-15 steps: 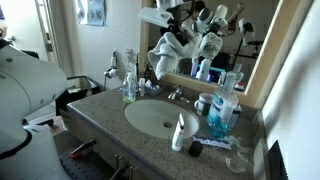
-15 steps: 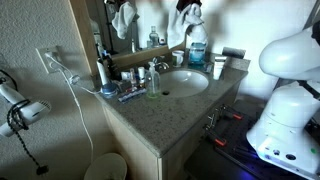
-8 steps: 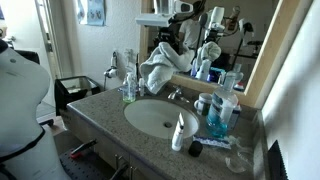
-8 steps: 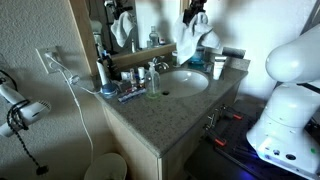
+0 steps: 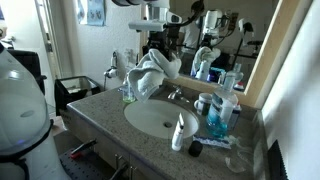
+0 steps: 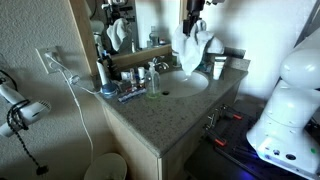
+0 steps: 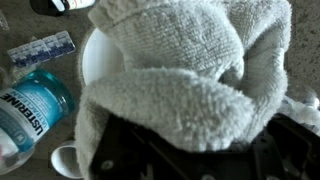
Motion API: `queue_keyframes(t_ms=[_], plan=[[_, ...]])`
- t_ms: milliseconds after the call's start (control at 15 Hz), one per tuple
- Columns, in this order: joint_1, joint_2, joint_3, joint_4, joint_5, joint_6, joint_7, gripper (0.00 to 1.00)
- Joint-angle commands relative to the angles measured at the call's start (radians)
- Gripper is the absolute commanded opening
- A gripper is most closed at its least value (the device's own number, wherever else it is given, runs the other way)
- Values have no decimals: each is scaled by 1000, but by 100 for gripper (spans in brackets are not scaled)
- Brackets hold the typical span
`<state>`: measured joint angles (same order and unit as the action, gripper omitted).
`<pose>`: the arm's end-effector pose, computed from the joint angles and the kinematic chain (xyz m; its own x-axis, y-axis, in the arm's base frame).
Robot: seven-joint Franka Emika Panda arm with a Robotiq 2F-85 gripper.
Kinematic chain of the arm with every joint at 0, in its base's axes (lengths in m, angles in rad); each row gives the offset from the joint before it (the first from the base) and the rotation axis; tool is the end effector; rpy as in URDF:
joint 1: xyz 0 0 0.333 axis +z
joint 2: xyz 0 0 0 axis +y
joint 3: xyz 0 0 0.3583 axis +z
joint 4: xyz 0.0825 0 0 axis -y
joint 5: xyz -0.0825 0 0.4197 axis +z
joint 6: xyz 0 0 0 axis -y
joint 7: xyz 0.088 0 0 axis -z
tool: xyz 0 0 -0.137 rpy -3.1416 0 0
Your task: Use the towel to wipe the mirror
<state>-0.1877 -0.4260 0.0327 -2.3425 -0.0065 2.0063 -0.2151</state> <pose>0.4445 -0.0691 0.5001 0.9946 0.0616 0.0832 0.0586 -0.9975 0.0383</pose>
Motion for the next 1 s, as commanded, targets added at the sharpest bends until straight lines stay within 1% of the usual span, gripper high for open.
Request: queue_keyframes(t_ms=[0, 200, 533, 733, 933], plan=[[98, -43, -25, -65, -35, -6, -3, 4], [161, -70, -13, -132, -40, 3, -8, 4], [267, -106, 4, -230, -18, -7, -27, 4], [330, -108, 22, -271, -5, -1, -46, 4], [393, -96, 45, -299, 11, 29, -51, 4]])
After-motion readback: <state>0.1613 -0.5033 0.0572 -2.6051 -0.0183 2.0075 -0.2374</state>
